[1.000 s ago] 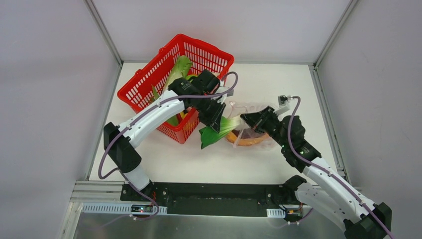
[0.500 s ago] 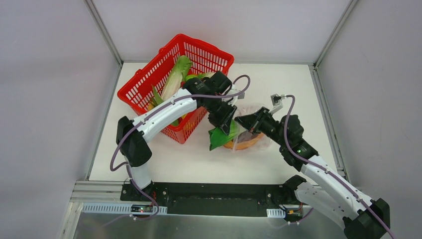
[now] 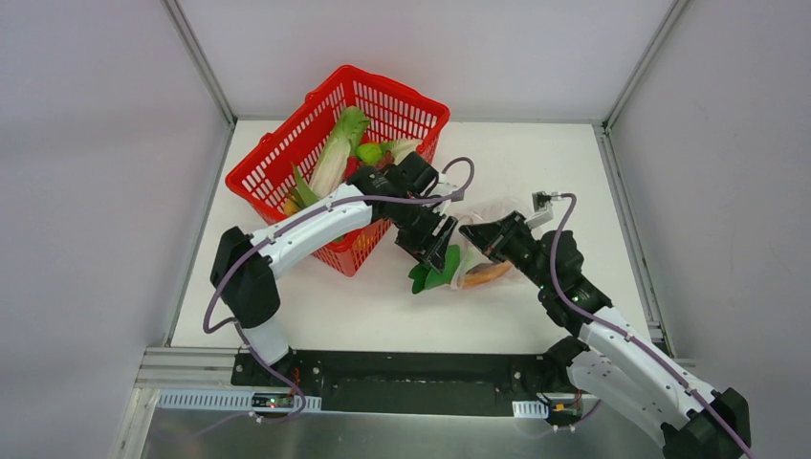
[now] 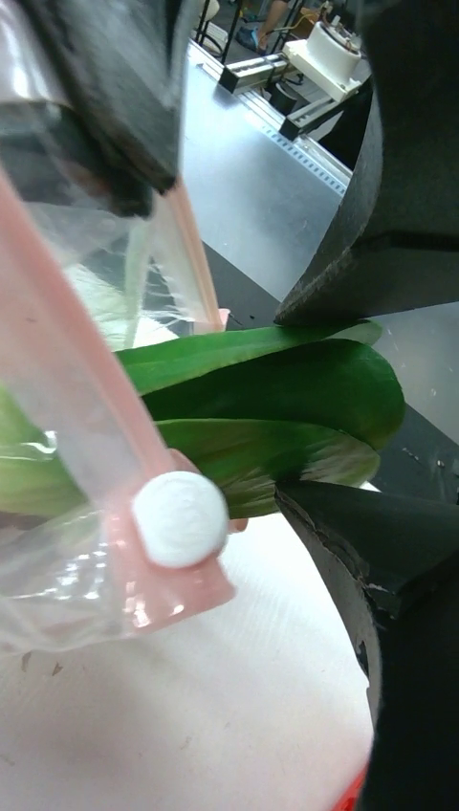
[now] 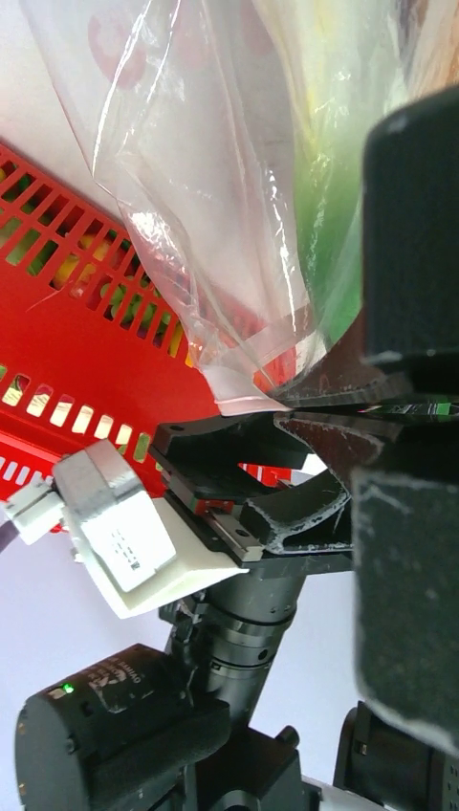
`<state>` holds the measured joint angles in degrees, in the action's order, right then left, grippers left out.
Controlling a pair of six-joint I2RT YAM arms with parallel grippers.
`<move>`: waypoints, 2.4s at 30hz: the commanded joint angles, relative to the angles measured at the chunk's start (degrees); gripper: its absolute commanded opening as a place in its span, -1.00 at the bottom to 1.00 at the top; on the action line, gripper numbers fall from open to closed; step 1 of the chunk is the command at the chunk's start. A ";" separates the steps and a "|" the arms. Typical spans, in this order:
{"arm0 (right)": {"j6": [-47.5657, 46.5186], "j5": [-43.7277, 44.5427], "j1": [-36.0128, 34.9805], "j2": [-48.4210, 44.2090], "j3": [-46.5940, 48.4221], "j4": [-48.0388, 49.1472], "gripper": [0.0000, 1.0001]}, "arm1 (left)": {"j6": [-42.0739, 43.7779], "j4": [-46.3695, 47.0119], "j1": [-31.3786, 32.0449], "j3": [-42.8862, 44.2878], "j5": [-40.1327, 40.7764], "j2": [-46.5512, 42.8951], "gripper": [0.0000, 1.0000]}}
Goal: Place the food in the zip-top bag and seal the zipper
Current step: Place the fake vegetable in the zipper food storage bag.
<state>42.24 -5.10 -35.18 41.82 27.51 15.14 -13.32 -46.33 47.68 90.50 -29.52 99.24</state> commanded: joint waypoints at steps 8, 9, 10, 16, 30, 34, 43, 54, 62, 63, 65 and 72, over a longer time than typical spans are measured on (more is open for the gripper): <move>2.34 1.93 0.08 -0.20 0.80 5.30 -1.00 | -2.28 3.48 2.65 -5.37 8.30 -6.68 0.28; 2.68 2.13 0.11 -0.08 0.86 5.47 -1.00 | -3.06 4.34 3.08 -5.59 8.81 -6.80 0.28; 3.16 2.38 0.11 0.11 1.00 5.61 -1.00 | -4.33 6.01 3.44 -6.46 8.97 -7.16 0.27; 6.24 2.64 0.41 1.00 1.76 5.67 -1.00 | -9.82 18.04 4.09 -15.24 10.31 -10.88 -0.19; 7.23 2.33 0.62 2.25 1.70 4.73 -1.00 | -9.36 18.67 4.65 -11.45 13.71 -12.11 -1.00; 7.15 3.35 0.64 2.32 1.84 3.76 -1.00 | -8.81 18.05 4.70 -9.28 14.00 -12.44 -1.00; 6.20 -0.82 0.63 3.37 2.62 5.82 -1.00 | -9.16 28.01 4.69 -10.85 8.84 -9.75 -1.00; 10.31 -2.80 1.17 2.29 4.61 6.96 -1.00 | 0.07 35.71 4.64 -13.25 4.91 -6.43 -1.00; 13.86 -6.63 2.23 3.83 4.41 9.72 -1.00 | 16.72 27.01 4.69 -11.54 -1.77 -5.06 -0.78; 13.96 -6.73 2.28 3.81 4.33 9.83 -1.00 | 18.36 24.45 4.70 -9.90 -1.49 -4.02 -0.76; 14.06 -6.72 2.36 3.75 4.19 9.83 -1.00 | 21.15 21.30 4.67 -6.70 -2.24 -2.00 -0.69; 14.21 -4.34 2.39 1.52 2.64 9.75 -1.00 | 21.08 22.39 4.60 -4.31 -4.11 1.32 -0.45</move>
<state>54.83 -8.54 -32.23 45.54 29.32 17.78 5.34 -24.27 51.66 83.46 -30.06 98.19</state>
